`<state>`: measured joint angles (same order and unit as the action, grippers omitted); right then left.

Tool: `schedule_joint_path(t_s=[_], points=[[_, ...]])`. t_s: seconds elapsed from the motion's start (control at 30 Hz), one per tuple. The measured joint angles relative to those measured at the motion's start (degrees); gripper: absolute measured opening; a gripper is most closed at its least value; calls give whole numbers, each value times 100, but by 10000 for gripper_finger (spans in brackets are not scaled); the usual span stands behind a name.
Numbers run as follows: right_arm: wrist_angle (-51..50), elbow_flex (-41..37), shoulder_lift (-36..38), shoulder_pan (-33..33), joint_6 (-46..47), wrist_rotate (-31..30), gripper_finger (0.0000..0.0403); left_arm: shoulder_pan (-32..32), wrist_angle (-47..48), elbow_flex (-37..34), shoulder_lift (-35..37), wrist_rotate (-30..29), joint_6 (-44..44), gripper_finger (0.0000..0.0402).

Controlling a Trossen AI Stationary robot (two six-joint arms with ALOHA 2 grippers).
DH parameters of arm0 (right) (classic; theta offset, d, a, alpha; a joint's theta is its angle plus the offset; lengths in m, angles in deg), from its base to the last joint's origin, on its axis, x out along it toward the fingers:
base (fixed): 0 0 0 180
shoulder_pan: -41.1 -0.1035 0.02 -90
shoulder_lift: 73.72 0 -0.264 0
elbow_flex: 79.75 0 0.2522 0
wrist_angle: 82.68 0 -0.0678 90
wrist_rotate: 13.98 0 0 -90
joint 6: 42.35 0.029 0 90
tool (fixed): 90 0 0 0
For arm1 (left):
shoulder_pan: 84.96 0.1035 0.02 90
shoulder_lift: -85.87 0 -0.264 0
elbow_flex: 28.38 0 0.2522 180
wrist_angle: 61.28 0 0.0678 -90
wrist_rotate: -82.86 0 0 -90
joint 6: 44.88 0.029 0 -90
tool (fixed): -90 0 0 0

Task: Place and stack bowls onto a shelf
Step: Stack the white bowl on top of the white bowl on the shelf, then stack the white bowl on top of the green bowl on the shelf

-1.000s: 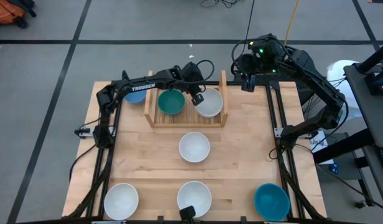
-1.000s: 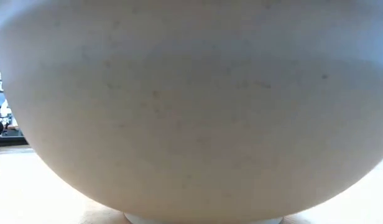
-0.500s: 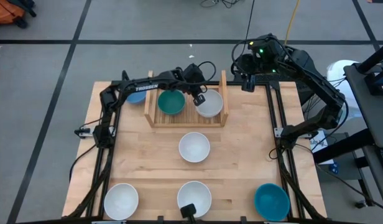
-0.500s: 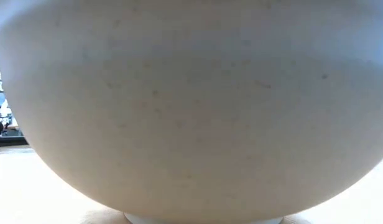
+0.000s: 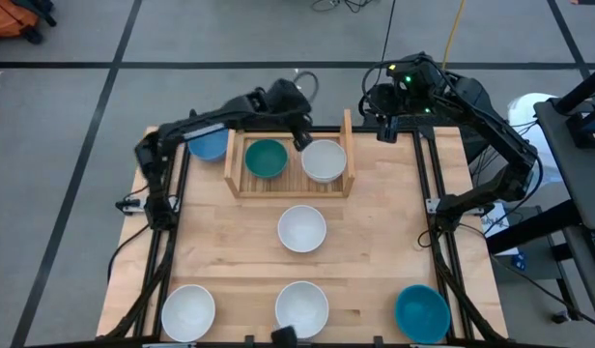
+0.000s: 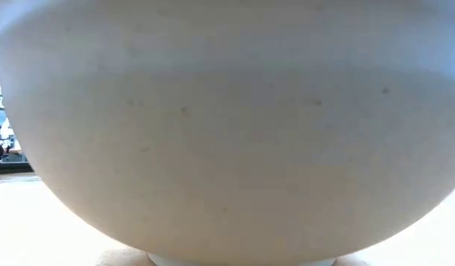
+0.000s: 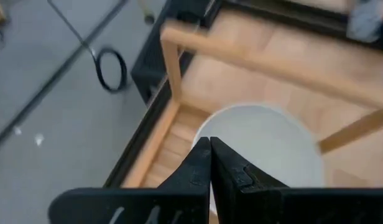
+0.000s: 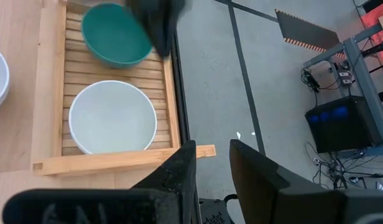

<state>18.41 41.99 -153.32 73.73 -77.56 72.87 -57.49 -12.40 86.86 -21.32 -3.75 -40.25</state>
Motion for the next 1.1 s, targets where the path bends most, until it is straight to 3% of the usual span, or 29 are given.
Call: schedule_joint_path(t_s=[0.27,0.5,0.9,1.1], points=[[-390,0,185,-7,0,18,96,-447,1242,48,1606,129,65,11],[-458,0,263,-41,-14,19,125,-920,2146,42,2323,76,-144,48],[-456,0,328,-411,63,21,167,-1736,3724,37,2148,164,-626,78],[-456,0,360,-518,125,21,166,-2409,3995,35,1821,173,513,79]])
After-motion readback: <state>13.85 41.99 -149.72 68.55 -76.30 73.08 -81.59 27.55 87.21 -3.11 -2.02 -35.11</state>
